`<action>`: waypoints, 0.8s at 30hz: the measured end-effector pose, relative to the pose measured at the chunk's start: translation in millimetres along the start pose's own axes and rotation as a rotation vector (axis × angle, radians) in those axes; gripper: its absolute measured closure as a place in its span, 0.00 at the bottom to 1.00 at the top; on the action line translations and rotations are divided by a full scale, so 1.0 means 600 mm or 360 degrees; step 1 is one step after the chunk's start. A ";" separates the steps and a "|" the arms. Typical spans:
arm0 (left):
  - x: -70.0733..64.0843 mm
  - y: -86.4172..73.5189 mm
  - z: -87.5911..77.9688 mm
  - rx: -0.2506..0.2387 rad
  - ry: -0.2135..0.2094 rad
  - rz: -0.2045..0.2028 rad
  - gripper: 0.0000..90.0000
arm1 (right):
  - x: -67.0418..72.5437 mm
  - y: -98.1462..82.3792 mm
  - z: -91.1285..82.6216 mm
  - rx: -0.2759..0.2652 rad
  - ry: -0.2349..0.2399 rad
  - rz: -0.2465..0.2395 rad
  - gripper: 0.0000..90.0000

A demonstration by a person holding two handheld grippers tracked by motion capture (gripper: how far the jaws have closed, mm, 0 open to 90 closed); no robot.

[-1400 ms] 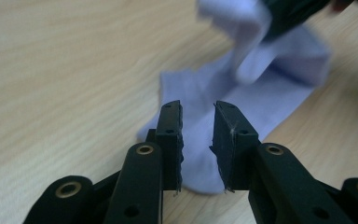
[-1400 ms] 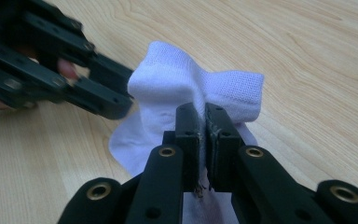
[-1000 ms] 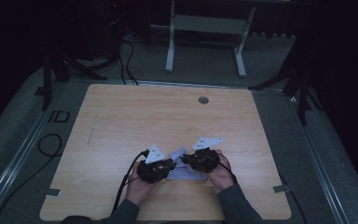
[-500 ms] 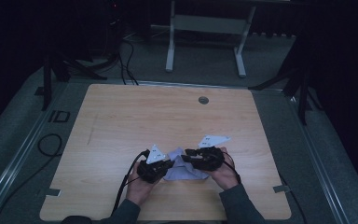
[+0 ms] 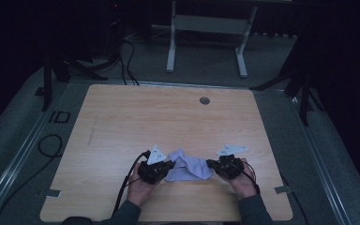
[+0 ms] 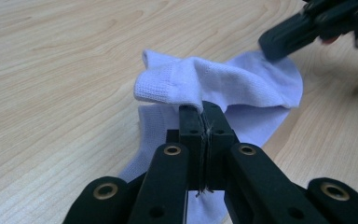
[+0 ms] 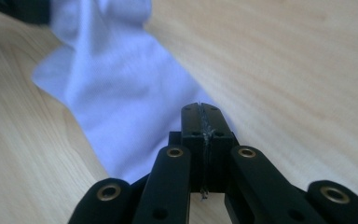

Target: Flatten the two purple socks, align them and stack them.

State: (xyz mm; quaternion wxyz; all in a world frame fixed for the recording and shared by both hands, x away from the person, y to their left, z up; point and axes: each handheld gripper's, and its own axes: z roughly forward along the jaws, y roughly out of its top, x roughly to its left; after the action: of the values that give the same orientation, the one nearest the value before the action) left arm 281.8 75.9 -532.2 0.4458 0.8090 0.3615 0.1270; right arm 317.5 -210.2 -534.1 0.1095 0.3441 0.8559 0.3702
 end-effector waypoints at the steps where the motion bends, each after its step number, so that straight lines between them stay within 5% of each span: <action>1: 0.000 0.000 0.000 -0.0001 0.0000 0.0000 0.99 | -0.003 -0.003 0.007 0.0029 0.0007 0.0008 1.00; 5: 0.001 0.002 -0.005 -0.0007 -0.0005 0.0000 0.99 | -0.008 -0.011 0.028 0.0127 -0.0034 0.0022 1.00; 24: 0.021 -0.009 -0.028 0.0055 -0.0091 -0.0147 0.98 | -0.013 -0.020 0.028 0.0070 -0.0003 0.0126 1.00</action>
State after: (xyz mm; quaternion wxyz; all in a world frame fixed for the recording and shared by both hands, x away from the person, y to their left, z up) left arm 279.1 97.2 -528.2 0.4473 0.8023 0.3877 0.0769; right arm 324.6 -211.6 -555.2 0.0880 0.3804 0.8494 0.3550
